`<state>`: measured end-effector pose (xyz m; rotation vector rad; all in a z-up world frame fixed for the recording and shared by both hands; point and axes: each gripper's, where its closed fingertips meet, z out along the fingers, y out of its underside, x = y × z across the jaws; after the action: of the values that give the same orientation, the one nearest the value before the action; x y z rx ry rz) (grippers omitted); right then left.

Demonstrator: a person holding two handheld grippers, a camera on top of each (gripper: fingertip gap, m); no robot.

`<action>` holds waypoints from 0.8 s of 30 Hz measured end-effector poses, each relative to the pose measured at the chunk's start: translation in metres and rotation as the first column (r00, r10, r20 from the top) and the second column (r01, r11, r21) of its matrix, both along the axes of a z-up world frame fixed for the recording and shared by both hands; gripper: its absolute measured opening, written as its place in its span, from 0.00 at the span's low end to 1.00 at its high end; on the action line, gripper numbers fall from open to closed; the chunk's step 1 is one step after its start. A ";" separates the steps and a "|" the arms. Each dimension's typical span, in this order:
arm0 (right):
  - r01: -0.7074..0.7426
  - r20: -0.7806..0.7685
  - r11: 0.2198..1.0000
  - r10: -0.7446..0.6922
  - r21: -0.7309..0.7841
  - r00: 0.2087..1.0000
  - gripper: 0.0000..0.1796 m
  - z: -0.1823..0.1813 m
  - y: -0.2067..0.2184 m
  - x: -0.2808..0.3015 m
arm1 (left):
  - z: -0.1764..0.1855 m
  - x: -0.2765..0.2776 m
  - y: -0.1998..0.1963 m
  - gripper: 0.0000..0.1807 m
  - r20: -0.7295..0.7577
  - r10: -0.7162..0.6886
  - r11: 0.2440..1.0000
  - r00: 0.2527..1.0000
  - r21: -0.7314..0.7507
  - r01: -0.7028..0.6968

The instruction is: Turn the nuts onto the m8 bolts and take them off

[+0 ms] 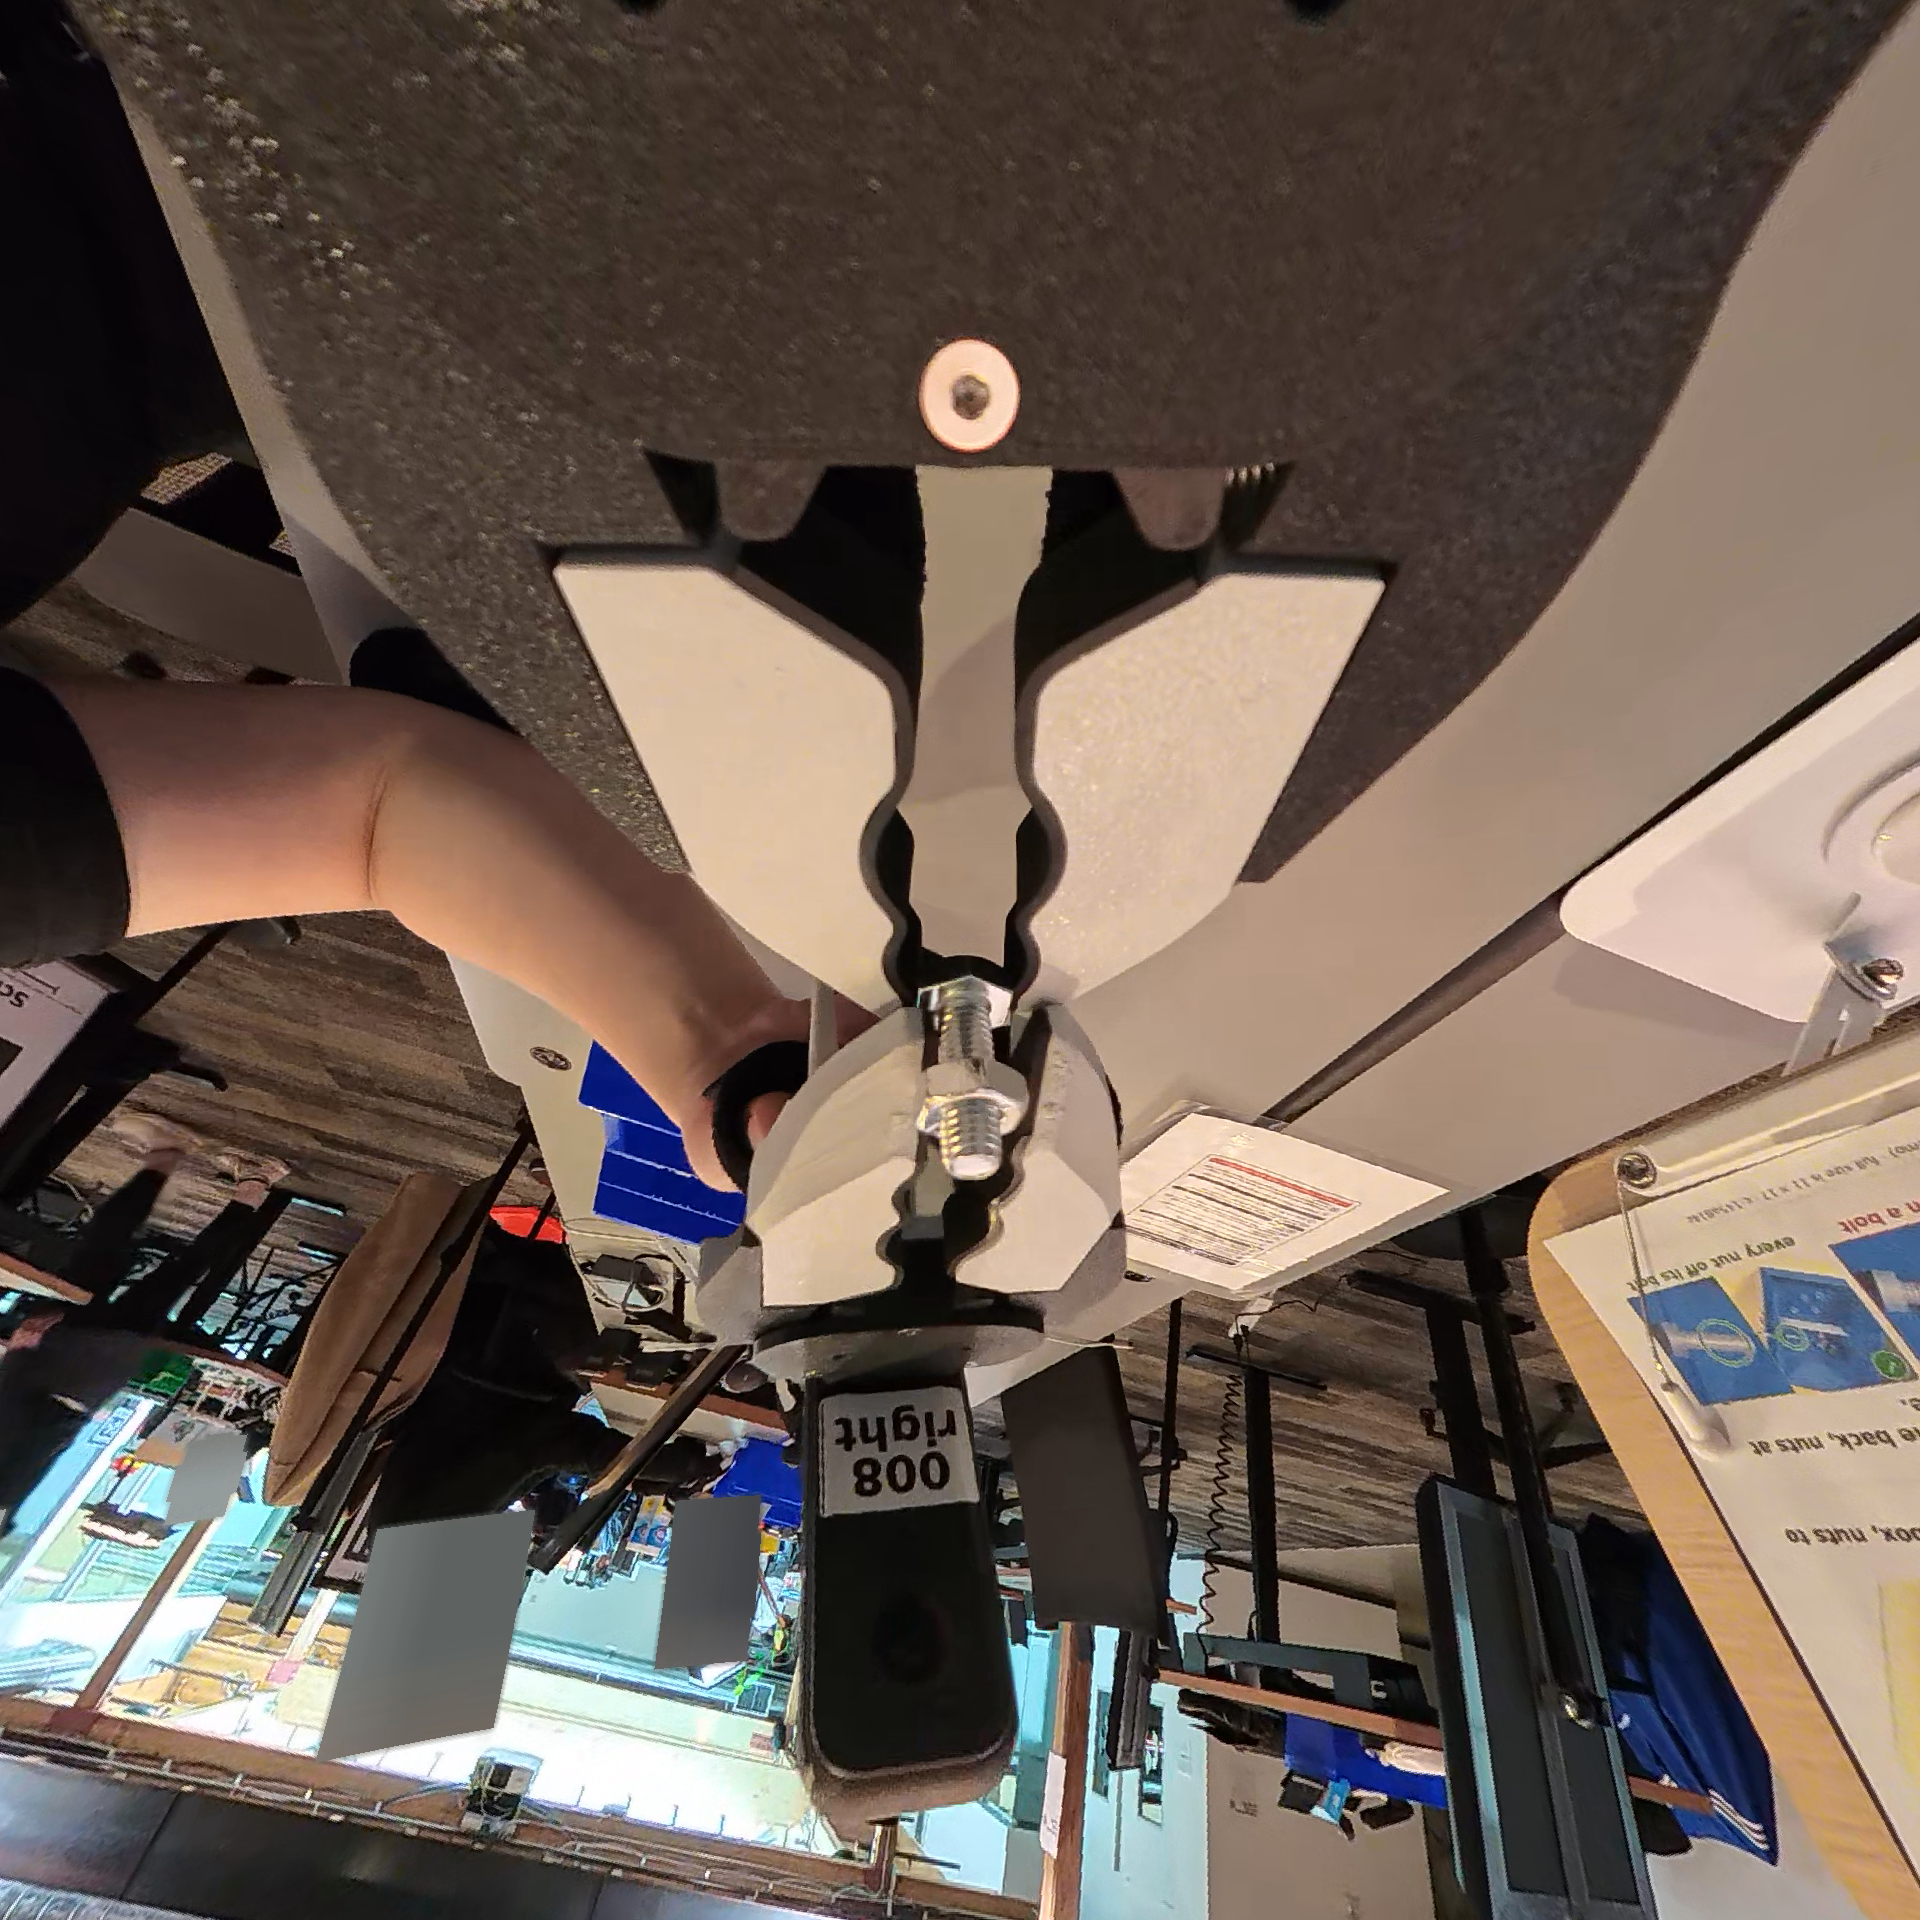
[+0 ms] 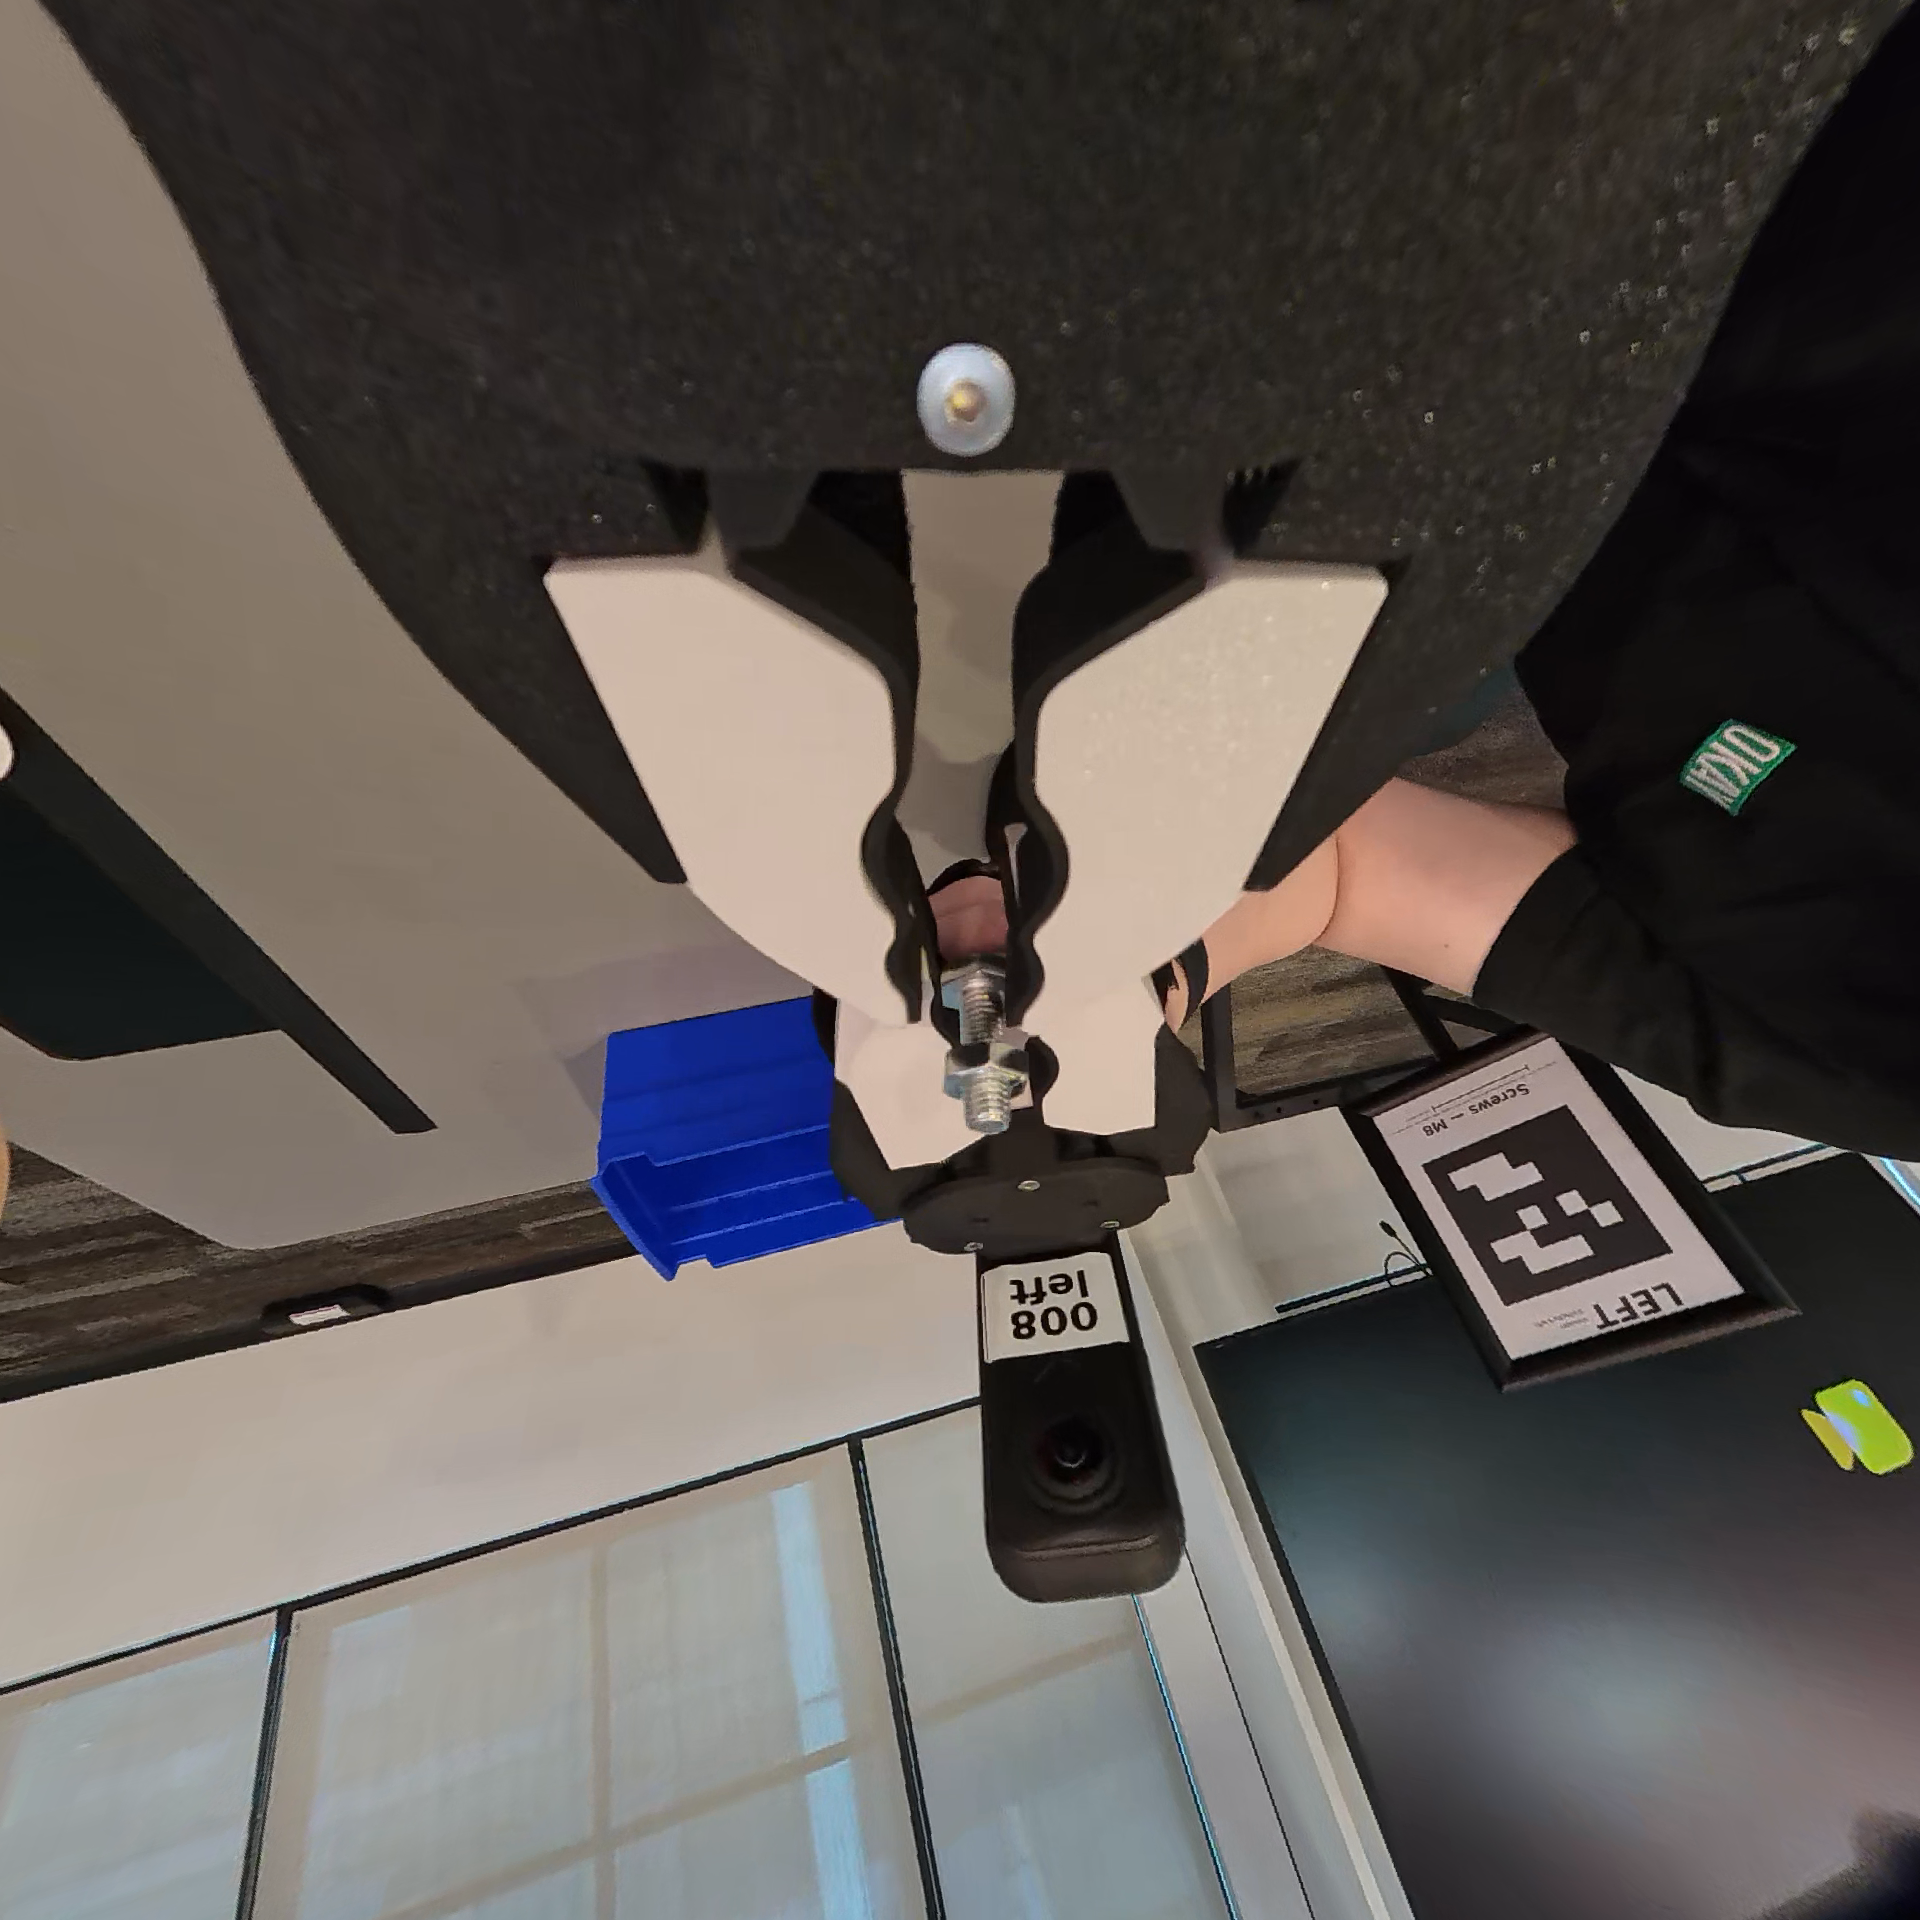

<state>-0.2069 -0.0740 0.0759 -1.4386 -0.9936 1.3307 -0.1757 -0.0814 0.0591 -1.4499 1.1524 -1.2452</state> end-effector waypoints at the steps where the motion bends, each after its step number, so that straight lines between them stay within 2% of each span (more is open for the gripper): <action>1: -0.003 -0.007 1.000 0.003 0.000 1.000 0.08 0.001 0.000 -0.001 | 0.000 0.000 0.000 0.08 0.001 -0.003 1.000 1.000 -0.001 0.003; 5: -0.011 -0.034 1.000 0.012 0.003 0.999 0.04 0.004 -0.002 -0.002 | 0.000 0.001 0.000 0.08 0.009 -0.001 1.000 1.000 -0.004 0.001; 12: -0.017 -0.045 1.000 0.017 0.003 0.999 0.04 0.004 -0.001 -0.002 | 0.000 0.001 0.000 0.08 0.008 0.004 1.000 1.000 0.015 -0.004; 18: -0.001 -0.071 1.000 0.001 -0.004 0.997 0.04 0.007 0.004 0.004 | -0.002 0.003 -0.003 0.19 -0.021 -0.001 1.000 1.000 0.026 0.001; 22: 0.043 -0.078 0.998 -0.040 0.035 0.996 0.04 0.020 0.002 0.017 | 0.000 0.001 -0.005 0.19 -0.036 0.005 0.999 0.999 0.043 -0.004; 24: 0.112 -0.059 0.991 -0.108 0.079 0.992 0.04 0.035 -0.002 0.029 | 0.003 -0.003 -0.004 0.19 -0.047 0.024 0.998 0.999 0.067 -0.021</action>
<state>-0.1783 -0.0760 0.1113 -1.3677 -0.9100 1.2287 -0.1784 -0.0853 0.0616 -1.4461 1.1953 -1.1521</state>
